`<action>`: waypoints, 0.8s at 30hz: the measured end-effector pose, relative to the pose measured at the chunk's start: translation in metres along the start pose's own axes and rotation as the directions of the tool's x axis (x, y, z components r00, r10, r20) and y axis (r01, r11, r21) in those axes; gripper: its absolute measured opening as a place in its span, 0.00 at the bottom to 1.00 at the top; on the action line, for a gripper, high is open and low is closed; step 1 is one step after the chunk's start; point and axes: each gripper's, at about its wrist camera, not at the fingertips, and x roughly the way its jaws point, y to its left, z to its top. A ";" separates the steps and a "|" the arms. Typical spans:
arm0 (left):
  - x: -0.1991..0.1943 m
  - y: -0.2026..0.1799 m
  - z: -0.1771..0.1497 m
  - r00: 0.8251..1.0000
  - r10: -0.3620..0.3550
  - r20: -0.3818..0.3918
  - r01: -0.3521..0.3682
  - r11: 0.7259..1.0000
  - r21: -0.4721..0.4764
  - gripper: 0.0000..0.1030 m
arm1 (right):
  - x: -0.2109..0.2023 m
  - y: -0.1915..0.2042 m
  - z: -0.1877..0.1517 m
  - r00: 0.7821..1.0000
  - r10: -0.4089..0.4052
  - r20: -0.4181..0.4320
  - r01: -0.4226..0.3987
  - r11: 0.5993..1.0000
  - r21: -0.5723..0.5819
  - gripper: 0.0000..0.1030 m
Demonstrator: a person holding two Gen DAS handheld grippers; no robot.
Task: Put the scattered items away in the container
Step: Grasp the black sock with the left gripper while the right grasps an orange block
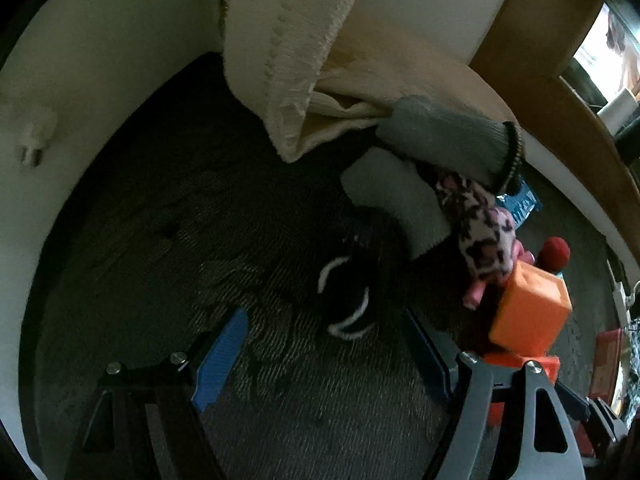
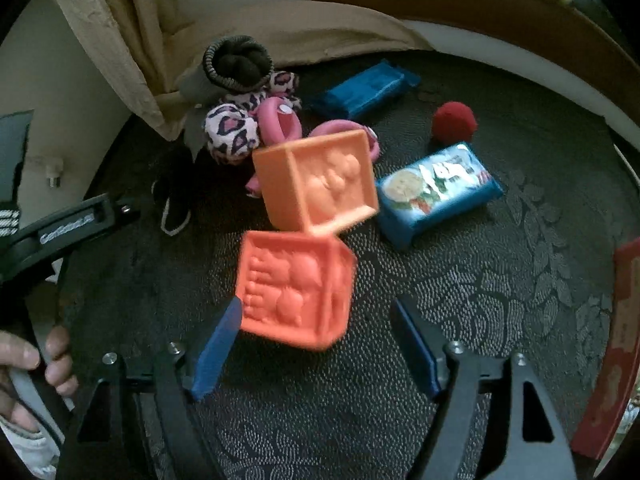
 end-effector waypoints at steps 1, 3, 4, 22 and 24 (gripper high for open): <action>0.005 -0.001 0.003 1.000 0.001 -0.004 -0.001 1.000 0.002 0.78 | 0.001 -0.001 0.002 1.000 -0.001 0.001 0.001 1.000 0.002 0.77; 0.015 -0.004 0.009 1.000 0.001 -0.015 -0.001 1.000 0.005 0.78 | 0.002 -0.002 0.004 1.000 0.009 -0.006 -0.009 1.000 0.009 0.77; 0.018 -0.005 0.010 1.000 0.002 -0.019 -0.002 1.000 0.008 0.78 | 0.003 -0.002 0.005 1.000 0.014 -0.009 -0.013 1.000 0.011 0.77; 0.020 -0.003 0.004 1.000 -0.006 -0.015 0.007 1.000 0.013 0.30 | 0.018 0.009 0.005 0.995 0.080 -0.063 -0.082 0.996 -0.031 0.77; 0.011 -0.002 0.001 1.000 -0.017 -0.004 0.017 1.000 0.008 0.28 | 0.023 0.011 0.004 0.992 0.096 -0.078 -0.100 0.994 -0.042 0.76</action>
